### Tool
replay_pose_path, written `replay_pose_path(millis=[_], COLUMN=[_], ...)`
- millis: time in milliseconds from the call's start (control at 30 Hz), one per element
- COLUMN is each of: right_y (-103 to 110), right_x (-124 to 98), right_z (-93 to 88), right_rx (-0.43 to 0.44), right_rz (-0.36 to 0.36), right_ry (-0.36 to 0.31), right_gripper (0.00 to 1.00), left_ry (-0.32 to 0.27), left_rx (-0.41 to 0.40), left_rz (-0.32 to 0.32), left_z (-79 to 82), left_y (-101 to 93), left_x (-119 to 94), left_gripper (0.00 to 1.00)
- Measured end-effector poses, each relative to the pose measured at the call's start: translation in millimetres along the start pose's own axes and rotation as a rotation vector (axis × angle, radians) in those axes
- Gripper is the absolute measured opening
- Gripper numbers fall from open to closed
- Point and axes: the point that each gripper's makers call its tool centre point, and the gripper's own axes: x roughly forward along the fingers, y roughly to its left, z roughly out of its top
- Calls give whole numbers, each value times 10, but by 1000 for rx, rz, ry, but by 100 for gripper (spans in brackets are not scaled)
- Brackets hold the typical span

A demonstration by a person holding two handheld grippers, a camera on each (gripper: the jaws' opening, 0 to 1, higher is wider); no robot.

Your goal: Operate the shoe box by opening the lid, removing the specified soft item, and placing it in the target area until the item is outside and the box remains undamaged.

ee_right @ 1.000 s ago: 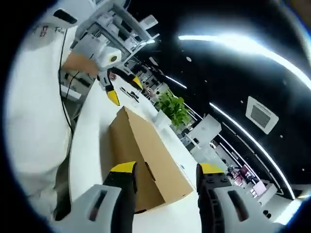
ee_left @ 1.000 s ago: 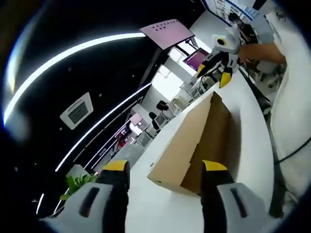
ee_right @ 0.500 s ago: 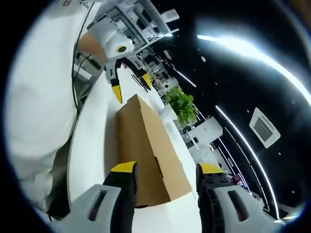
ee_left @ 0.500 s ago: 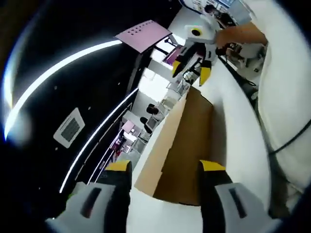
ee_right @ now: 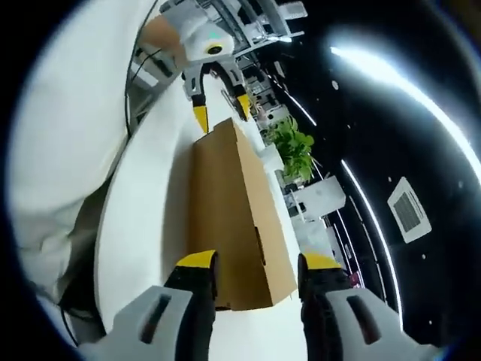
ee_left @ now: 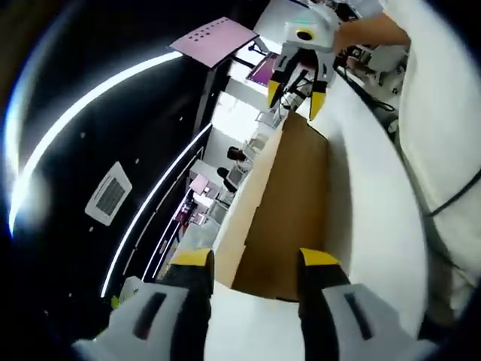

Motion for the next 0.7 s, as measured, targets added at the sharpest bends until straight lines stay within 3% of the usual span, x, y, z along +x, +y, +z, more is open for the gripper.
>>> replay_pose_path(millis=[167,367,433,500,600,700], right_y=[13,67,73,62,105,123], right_x=[25,47,49,48,79,101], right_z=[-134,-126,-84,-62,-142,-183], right_rx=[-7,-21,8,18,-15,-36], right_rz=[-5,7,9,4,19,18], right_ry=[32,50,28,13,62,78], right_gripper=[40,37,36,37,37,32], left_ry=[5,41,58,64,60,64], left_rx=[14,70,75,67,27,36], left_rz=[2,25,20,23,33,43], left_z=[-5,-78,-106,-108,-101,-114], left_y=[-16,12,-1,0,21,29], left_x=[34,68,73,74,80,83], left_gripper=[45,45,45,43,41,38])
